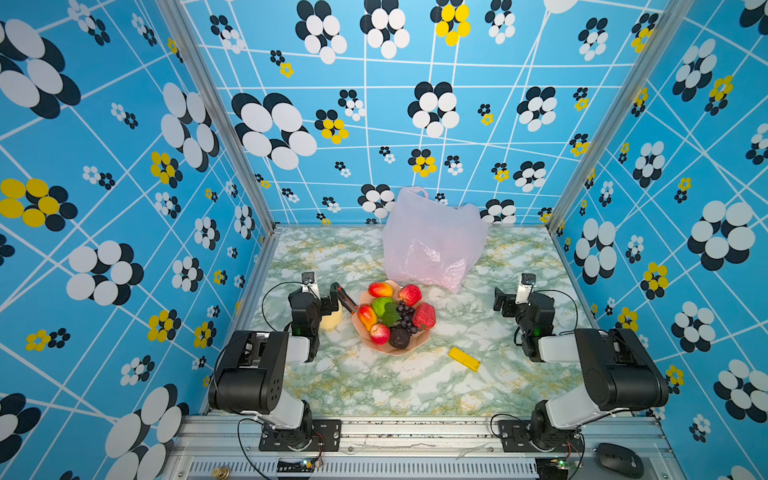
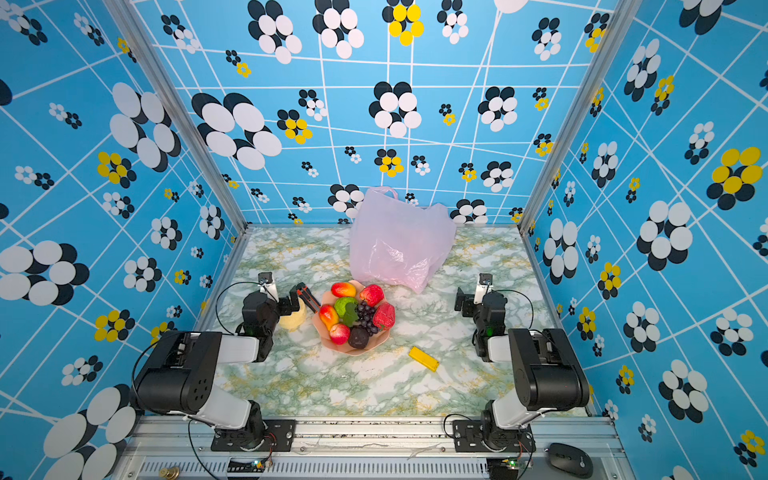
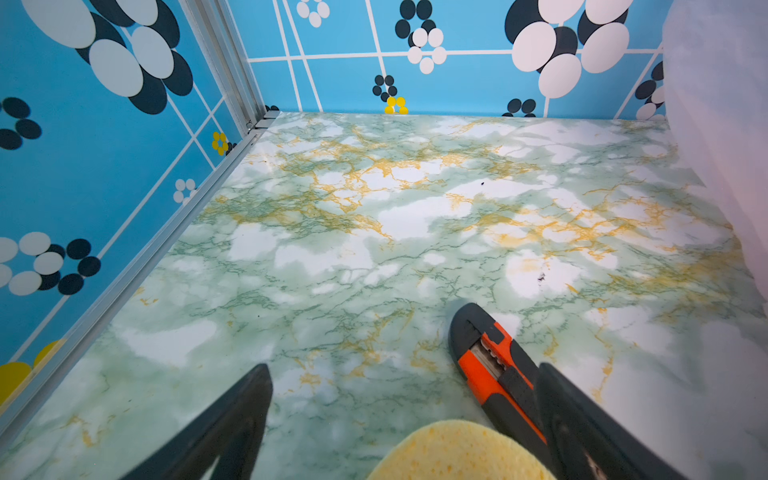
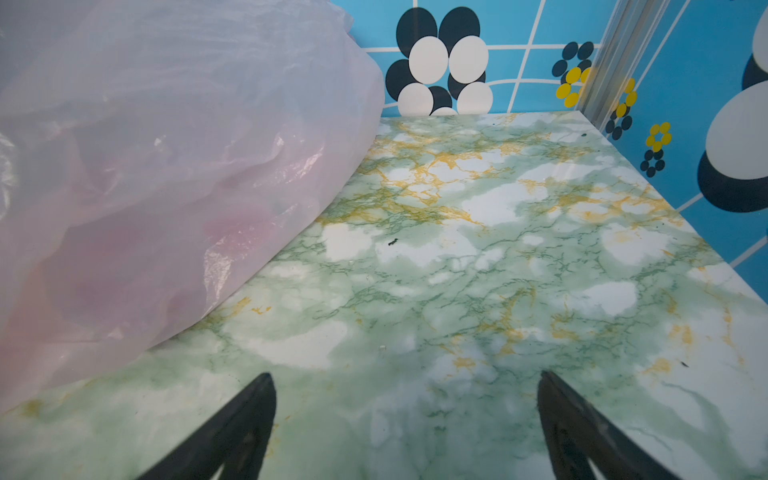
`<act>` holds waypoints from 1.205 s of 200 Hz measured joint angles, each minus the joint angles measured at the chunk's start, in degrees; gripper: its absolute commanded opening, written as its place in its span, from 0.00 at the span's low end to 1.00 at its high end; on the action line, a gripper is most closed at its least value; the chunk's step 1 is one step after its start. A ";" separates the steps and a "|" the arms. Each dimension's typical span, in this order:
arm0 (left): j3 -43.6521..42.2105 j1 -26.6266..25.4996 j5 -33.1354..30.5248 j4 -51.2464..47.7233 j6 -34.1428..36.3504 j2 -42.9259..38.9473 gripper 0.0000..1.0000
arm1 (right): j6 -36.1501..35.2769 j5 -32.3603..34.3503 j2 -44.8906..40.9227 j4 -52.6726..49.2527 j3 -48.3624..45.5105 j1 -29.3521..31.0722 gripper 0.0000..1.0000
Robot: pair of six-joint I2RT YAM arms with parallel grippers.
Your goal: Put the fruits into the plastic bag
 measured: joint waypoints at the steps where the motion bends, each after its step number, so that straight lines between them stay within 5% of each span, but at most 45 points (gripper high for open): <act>1: 0.00 0.00 0.00 0.00 0.00 0.00 0.99 | 0.00 0.00 0.00 -0.02 0.00 0.00 0.99; 99: 0.09 -0.04 -0.09 -0.92 0.04 -0.35 0.99 | 0.02 0.63 -0.72 -0.61 0.04 0.00 0.99; 173: 14.34 -0.39 -12.68 -38.18 -13.27 -23.45 0.99 | 8.20 10.01 -23.58 -22.23 6.82 0.00 0.99; 204: 23.21 -0.20 -7.32 -55.12 -21.03 -28.70 0.99 | 17.88 8.00 -29.11 -42.29 21.03 -0.04 0.99; 241: 28.46 -0.20 8.00 -70.40 -27.67 -29.70 0.99 | 26.69 -10.27 -27.93 -59.52 34.58 -0.11 0.99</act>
